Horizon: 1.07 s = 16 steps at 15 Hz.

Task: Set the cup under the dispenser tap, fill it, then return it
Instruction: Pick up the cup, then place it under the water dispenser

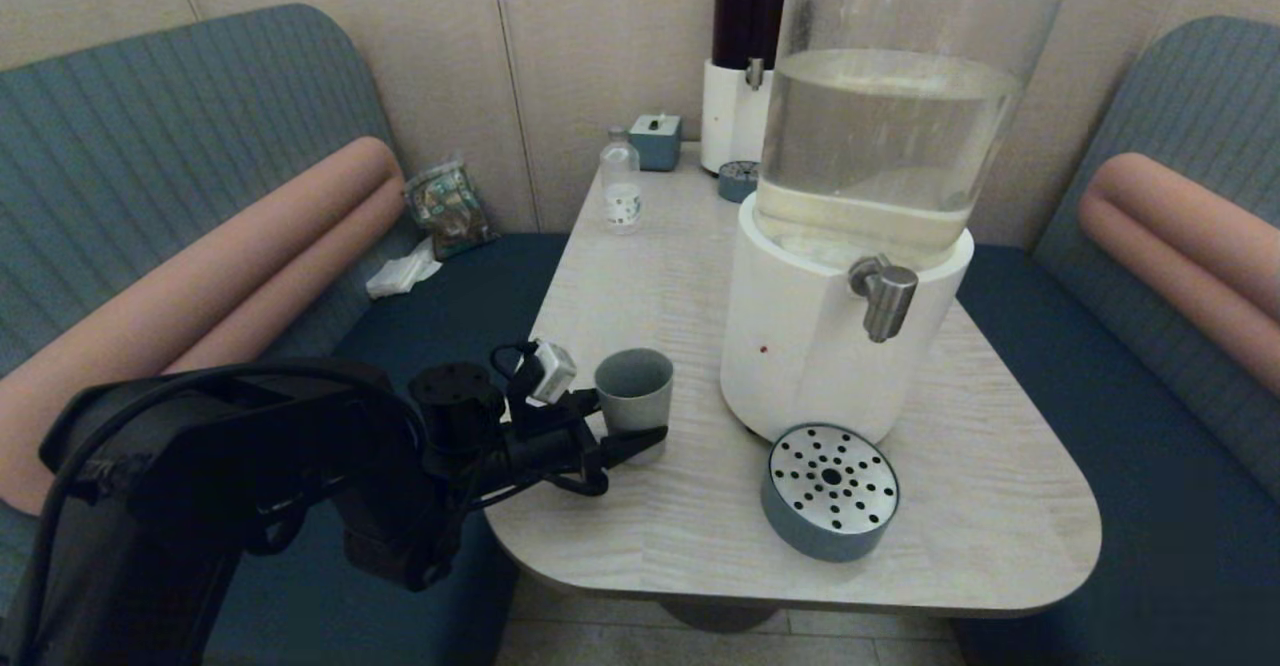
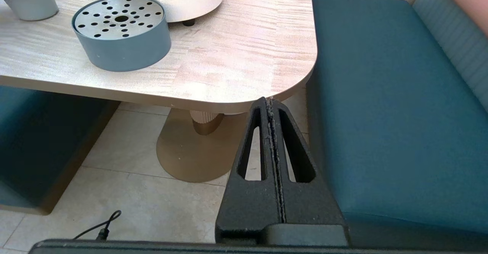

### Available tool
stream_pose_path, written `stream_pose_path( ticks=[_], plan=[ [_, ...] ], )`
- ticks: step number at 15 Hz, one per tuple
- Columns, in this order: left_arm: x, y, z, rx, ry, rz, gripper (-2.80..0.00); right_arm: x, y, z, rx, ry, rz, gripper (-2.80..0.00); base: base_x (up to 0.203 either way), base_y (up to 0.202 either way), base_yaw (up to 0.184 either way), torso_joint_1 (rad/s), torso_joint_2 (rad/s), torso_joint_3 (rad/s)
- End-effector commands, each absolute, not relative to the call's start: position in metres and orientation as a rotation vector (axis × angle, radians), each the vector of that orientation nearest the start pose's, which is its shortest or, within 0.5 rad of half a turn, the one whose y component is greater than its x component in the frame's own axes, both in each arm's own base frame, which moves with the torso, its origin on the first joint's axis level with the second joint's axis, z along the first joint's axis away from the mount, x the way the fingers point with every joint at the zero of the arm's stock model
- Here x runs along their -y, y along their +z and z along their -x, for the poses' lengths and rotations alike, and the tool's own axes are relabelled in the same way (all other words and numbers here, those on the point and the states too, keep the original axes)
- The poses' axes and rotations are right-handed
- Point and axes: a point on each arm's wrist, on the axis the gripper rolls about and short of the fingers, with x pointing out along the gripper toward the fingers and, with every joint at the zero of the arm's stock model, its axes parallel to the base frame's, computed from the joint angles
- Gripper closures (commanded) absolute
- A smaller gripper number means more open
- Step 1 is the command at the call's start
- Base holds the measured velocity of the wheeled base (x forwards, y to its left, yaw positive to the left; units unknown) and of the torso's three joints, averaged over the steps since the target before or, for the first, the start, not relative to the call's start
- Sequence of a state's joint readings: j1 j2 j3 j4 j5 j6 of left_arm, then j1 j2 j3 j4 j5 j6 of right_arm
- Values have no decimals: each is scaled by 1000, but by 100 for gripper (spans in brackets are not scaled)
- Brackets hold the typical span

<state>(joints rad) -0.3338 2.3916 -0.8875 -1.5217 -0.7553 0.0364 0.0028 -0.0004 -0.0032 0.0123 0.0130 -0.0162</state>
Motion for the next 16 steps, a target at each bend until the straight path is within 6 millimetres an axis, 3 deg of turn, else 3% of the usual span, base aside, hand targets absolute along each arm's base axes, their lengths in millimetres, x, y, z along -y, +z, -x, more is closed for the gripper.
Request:
stream_pose_path(
  ticks=[1,3,5,8,10,12,16],
  plan=[
    [148,41,-374,52,-1096,-39,0,0,75,23,-9,17,17,0,0,0,0,0,0,0],
    [150,45,-367,46,-1098,-37,0,0,75,23,-9,17,17,0,0,0,0,0,0,0],
    [154,63,-355,68,-1108,-34,0,0,75,23,-9,17,17,0,0,0,0,0,0,0],
    [168,107,-322,137,-1152,-11,0,0,75,23,-9,17,17,0,0,0,0,0,0,0],
    [184,122,-293,147,-1181,8,0,0,75,23,-9,17,17,0,0,0,0,0,0,0],
    [199,125,-277,146,-1207,20,0,0,75,23,-9,17,17,0,0,0,0,0,0,0],
    [236,110,-290,156,-1254,31,0,0,75,23,-9,17,17,0,0,0,0,0,0,0]
  ],
)
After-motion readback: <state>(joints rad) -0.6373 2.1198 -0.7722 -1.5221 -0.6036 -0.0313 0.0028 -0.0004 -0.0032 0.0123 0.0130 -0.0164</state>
